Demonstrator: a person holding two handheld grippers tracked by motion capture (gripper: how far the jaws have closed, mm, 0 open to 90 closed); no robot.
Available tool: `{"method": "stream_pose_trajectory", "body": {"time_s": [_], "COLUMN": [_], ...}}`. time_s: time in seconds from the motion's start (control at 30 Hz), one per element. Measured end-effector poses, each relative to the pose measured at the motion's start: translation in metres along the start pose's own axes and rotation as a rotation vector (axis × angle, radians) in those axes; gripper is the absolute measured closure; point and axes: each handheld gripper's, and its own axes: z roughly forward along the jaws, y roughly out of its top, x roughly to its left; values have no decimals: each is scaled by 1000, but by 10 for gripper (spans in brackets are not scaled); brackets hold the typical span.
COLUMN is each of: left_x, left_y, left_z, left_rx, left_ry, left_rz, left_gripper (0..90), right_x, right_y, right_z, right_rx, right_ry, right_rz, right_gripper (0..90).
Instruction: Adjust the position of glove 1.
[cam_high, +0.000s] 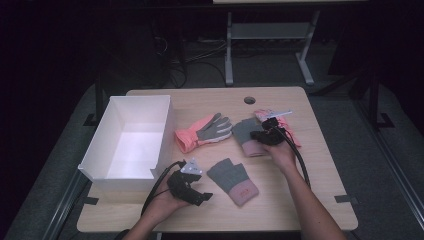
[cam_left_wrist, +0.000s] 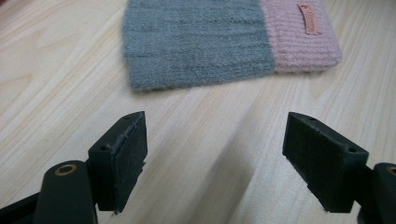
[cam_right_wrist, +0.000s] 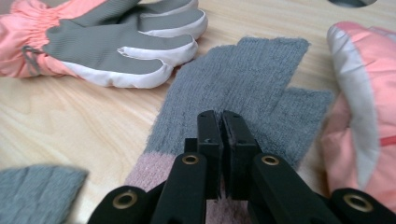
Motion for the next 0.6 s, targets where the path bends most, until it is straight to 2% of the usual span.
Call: {"method": "stream_pose_trajectory", "body": {"time_s": [0.03, 0.4, 0.6], "left_x": [0, -1, -1], "left_y": [0, 0, 1], "left_z": [0, 2, 3], "left_rx": [9, 4, 10], "left_ry": [-1, -9, -13], "left_rz": [10, 4, 14], "left_gripper": [216, 215, 215], "right_x": [0, 0, 9], "right_y": [0, -9, -19], "right_z": [-3, -42, -60], "right_rx": [-3, -35, -47], "right_ry": [2, 68, 98], "right_rz": [-9, -19, -55], "right_gripper": [867, 868, 867]}}
